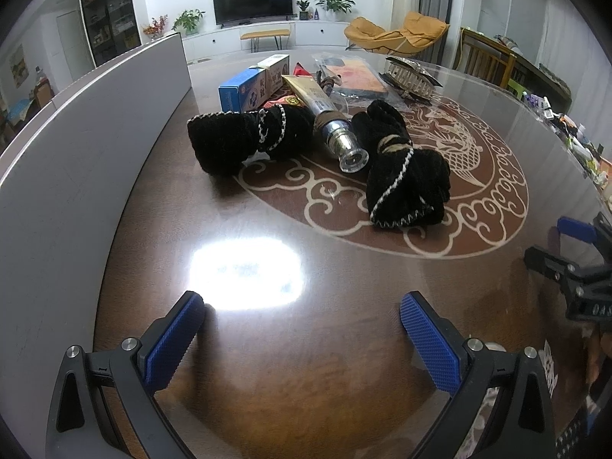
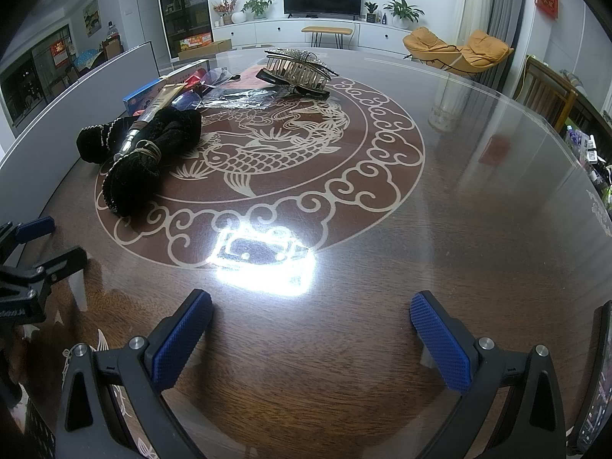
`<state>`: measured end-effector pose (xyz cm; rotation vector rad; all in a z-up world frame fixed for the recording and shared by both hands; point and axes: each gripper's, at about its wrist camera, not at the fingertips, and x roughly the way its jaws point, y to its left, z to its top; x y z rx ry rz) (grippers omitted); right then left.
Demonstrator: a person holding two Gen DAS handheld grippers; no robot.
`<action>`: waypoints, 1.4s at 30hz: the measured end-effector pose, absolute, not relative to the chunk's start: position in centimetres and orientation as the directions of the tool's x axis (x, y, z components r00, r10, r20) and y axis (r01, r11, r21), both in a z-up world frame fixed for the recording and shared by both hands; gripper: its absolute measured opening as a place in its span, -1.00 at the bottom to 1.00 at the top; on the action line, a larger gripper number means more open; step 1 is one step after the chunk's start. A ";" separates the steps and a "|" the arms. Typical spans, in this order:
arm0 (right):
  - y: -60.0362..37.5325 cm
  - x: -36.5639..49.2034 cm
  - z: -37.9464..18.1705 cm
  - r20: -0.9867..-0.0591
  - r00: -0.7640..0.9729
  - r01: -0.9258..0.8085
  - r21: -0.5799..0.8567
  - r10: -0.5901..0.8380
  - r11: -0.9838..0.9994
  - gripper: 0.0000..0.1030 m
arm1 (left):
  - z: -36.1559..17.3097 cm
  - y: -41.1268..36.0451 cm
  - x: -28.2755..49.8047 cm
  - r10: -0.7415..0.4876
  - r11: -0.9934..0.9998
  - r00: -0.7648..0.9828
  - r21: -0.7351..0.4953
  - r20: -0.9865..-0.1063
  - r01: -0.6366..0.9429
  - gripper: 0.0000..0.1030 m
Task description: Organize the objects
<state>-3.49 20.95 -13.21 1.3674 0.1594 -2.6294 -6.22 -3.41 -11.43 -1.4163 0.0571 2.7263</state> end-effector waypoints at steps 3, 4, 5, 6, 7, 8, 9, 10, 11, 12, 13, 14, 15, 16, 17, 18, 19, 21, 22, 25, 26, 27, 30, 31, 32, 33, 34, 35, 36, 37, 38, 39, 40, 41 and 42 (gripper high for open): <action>21.0 -3.5 -13.2 -0.819 -0.564 0.202 -0.015 -0.104 -0.979 1.00 | -11.4 -3.6 -5.8 0.051 -0.996 -0.575 0.000 -0.816 -0.088 1.00; 20.9 -3.5 -13.2 -0.819 -0.564 0.202 -0.015 -0.104 -0.979 1.00 | -11.4 -3.6 -5.9 0.050 -0.996 -0.576 0.000 -0.816 -0.087 1.00; 21.0 -3.5 -13.2 -0.819 -0.564 0.202 -0.015 -0.104 -0.979 1.00 | -11.4 -3.5 -5.8 0.050 -0.996 -0.576 0.000 -0.816 -0.087 1.00; 20.9 -3.5 -13.2 -0.819 -0.564 0.202 -0.015 -0.104 -0.979 1.00 | -11.4 -3.5 -5.8 0.050 -0.996 -0.577 0.000 -0.815 -0.086 1.00; 21.0 -3.5 -13.2 -0.819 -0.564 0.202 -0.015 -0.104 -0.979 1.00 | -11.4 -3.5 -5.8 0.050 -0.996 -0.577 0.000 -0.815 -0.086 1.00; 20.9 -3.5 -13.2 -0.819 -0.564 0.202 -0.015 -0.104 -0.979 1.00 | -11.4 -3.5 -5.8 0.050 -0.996 -0.577 0.000 -0.815 -0.086 1.00; 21.0 -3.5 -13.2 -0.819 -0.564 0.202 -0.015 -0.104 -0.979 1.00 | -11.4 -3.5 -5.8 0.050 -0.996 -0.577 0.000 -0.815 -0.086 1.00; 21.0 -3.5 -13.2 -0.819 -0.564 0.202 -0.015 -0.104 -0.979 1.00 | -11.4 -3.5 -5.8 0.050 -0.996 -0.577 0.000 -0.815 -0.086 1.00; 21.0 -3.5 -13.2 -0.819 -0.564 0.202 -0.015 -0.104 -0.979 1.00 | -11.4 -3.5 -5.8 0.050 -0.996 -0.577 0.000 -0.815 -0.086 1.00; 21.0 -3.5 -13.2 -0.819 -0.564 0.202 -0.015 -0.104 -0.979 1.00 | -11.5 -3.5 -5.8 0.050 -0.996 -0.577 0.000 -0.815 -0.086 1.00; 21.0 -3.5 -13.2 -0.819 -0.564 0.201 -0.015 -0.104 -0.979 1.00 | -11.5 -3.5 -5.8 0.050 -0.996 -0.577 -0.001 -0.815 -0.086 1.00; 20.9 -3.5 -13.2 -0.819 -0.564 0.201 -0.015 -0.104 -0.979 1.00 | -11.5 -3.5 -5.8 0.050 -0.996 -0.577 -0.001 -0.816 -0.086 1.00; 20.9 -3.5 -13.2 -0.819 -0.564 0.201 -0.015 -0.104 -0.979 1.00 | -11.5 -3.5 -5.8 0.050 -0.996 -0.577 -0.001 -0.816 -0.086 1.00; 21.0 -3.5 -13.2 -0.819 -0.564 0.201 -0.015 -0.104 -0.979 1.00 | -11.5 -3.5 -5.8 0.050 -0.996 -0.576 -0.001 -0.816 -0.086 1.00; 21.0 -3.5 -13.2 -0.819 -0.564 0.201 -0.015 -0.103 -0.979 1.00 | -11.5 -3.5 -5.8 0.050 -0.996 -0.577 -0.001 -0.816 -0.086 1.00; 20.9 -3.5 -13.2 -0.819 -0.564 0.201 -0.015 -0.103 -0.979 1.00 | -11.5 -3.5 -5.8 0.050 -0.996 -0.576 -0.001 -0.816 -0.086 1.00; 21.0 -3.5 -13.2 -0.819 -0.564 0.201 -0.015 -0.103 -0.979 1.00 | -11.5 -3.5 -5.8 0.050 -0.996 -0.576 0.000 -0.816 -0.086 1.00; 20.9 -3.5 -13.2 -0.819 -0.564 0.201 -0.015 -0.103 -0.979 1.00 | -11.5 -3.5 -5.8 0.050 -0.996 -0.576 -0.001 -0.816 -0.086 1.00; 20.9 -3.5 -13.2 -0.819 -0.564 0.201 -0.015 -0.103 -0.979 1.00 | -11.5 -3.5 -5.8 0.050 -0.996 -0.576 -0.001 -0.816 -0.086 1.00; 20.9 -3.5 -13.2 -0.819 -0.564 0.201 -0.015 -0.103 -0.980 1.00 | -11.4 -3.5 -5.8 0.050 -0.996 -0.575 0.000 -0.816 -0.087 1.00; 20.9 -3.5 -13.2 -0.819 -0.564 0.201 -0.015 -0.103 -0.980 1.00 | -11.4 -3.5 -5.8 0.050 -0.996 -0.573 0.001 -0.818 -0.088 1.00; 20.9 -3.5 -13.2 -0.819 -0.564 0.201 -0.015 -0.103 -0.980 1.00 | -11.4 -3.6 -5.8 0.055 -0.995 -0.569 0.000 -0.820 -0.095 1.00; 20.9 -3.5 -13.2 -0.819 -0.564 0.200 -0.015 -0.103 -0.980 1.00 | -11.4 -3.7 -5.6 0.066 -0.993 -0.562 0.000 -0.825 -0.116 1.00; 20.9 -3.5 -13.2 -0.819 -0.564 0.200 -0.015 -0.103 -0.980 1.00 | -11.4 -3.8 -5.4 0.071 -0.992 -0.564 -0.001 -0.822 -0.123 1.00; 21.0 -3.5 -13.2 -0.819 -0.564 0.200 -0.015 -0.103 -0.980 1.00 | -11.4 -3.8 -5.4 0.073 -0.992 -0.567 -0.002 -0.820 -0.125 1.00; 20.9 -3.5 -13.2 -0.819 -0.564 0.200 -0.015 -0.103 -0.980 1.00 | -11.4 -3.9 -5.3 0.074 -0.992 -0.568 -0.003 -0.820 -0.125 1.00; 21.0 -3.5 -13.2 -0.819 -0.564 0.200 -0.015 -0.103 -0.980 1.00 | -11.4 -3.9 -5.3 0.074 -0.992 -0.568 -0.003 -0.819 -0.125 1.00; 21.0 -3.5 -13.2 -0.819 -0.564 0.200 -0.015 -0.103 -0.980 1.00 | -11.4 -3.9 -5.3 0.073 -0.992 -0.569 -0.002 -0.819 -0.125 1.00; 21.0 -3.5 -13.2 -0.819 -0.564 0.200 -0.015 -0.103 -0.980 1.00 | -11.4 -3.9 -5.3 0.074 -0.992 -0.570 -0.003 -0.818 -0.125 1.00; 21.0 -3.5 -13.2 -0.819 -0.564 0.200 -0.015 -0.103 -0.980 1.00 | -11.4 -3.9 -5.3 0.074 -0.992 -0.570 -0.003 -0.818 -0.125 1.00; 21.0 -3.5 -13.2 -0.819 -0.564 0.200 -0.015 -0.103 -0.980 1.00 | -11.4 -3.8 -5.3 0.074 -0.992 -0.571 -0.003 -0.818 -0.124 1.00; 21.0 -3.5 -13.2 -0.819 -0.564 0.200 -0.015 -0.103 -0.980 1.00 | -11.4 -3.8 -5.3 0.074 -0.992 -0.571 -0.003 -0.818 -0.124 1.00; 21.0 -3.5 -13.2 -0.819 -0.564 0.200 -0.015 -0.103 -0.980 1.00 | -11.4 -3.8 -5.3 0.074 -0.992 -0.571 -0.003 -0.818 -0.125 1.00; 20.9 -3.5 -13.2 -0.819 -0.564 0.200 -0.015 -0.103 -0.980 1.00 | -11.4 -3.8 -5.3 0.074 -0.992 -0.571 -0.003 -0.818 -0.124 1.00; 21.0 -3.5 -13.2 -0.819 -0.564 0.200 -0.015 -0.103 -0.980 1.00 | -11.4 -3.8 -5.3 0.074 -0.992 -0.571 -0.003 -0.818 -0.125 1.00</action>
